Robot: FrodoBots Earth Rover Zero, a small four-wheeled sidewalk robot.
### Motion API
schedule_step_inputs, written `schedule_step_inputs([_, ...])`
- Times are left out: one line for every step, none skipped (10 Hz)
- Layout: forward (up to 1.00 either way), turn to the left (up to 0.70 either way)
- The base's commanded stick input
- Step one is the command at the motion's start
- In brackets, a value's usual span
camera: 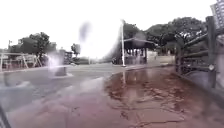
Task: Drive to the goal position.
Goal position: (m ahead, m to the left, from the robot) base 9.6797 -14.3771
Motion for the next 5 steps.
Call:
schedule_step_inputs([1.00,0.01])
schedule_step_inputs([1.00,0.01])
schedule_step_inputs([1.00,0.01])
schedule_step_inputs([1.00,0.01])
schedule_step_inputs([1.00,-0.01])
